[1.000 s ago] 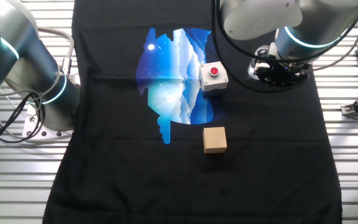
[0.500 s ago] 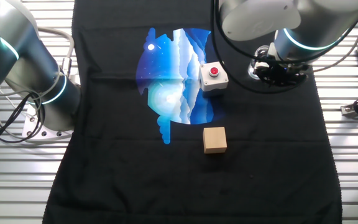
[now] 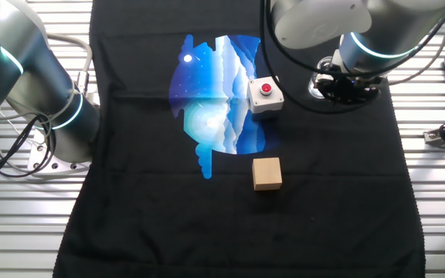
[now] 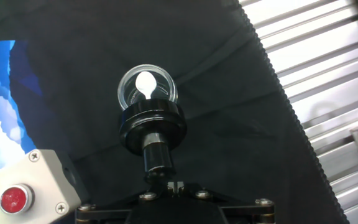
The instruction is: Screw the lid onto the jar
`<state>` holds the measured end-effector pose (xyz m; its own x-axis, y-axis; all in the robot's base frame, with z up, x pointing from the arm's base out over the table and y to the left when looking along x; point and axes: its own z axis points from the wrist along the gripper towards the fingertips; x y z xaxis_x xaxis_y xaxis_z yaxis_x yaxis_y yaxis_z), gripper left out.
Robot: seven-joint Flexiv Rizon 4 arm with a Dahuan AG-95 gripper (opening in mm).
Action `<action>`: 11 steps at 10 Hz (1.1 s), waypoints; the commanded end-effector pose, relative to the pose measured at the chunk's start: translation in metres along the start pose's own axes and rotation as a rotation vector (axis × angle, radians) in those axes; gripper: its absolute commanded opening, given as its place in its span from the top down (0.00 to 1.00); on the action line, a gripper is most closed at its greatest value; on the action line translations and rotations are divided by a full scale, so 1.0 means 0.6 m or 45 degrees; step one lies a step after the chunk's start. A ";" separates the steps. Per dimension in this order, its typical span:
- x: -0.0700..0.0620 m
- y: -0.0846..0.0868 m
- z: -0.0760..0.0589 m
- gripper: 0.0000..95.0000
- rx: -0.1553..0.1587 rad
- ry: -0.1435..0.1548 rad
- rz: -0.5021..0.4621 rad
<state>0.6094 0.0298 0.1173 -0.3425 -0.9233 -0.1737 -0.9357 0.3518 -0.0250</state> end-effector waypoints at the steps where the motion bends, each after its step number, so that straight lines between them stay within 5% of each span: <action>1: 0.000 0.001 -0.001 1.00 -0.002 -0.001 0.007; 11: -0.005 0.007 -0.003 1.00 -0.008 -0.015 0.040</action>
<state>0.6063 0.0340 0.1203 -0.3739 -0.9085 -0.1866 -0.9238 0.3827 -0.0123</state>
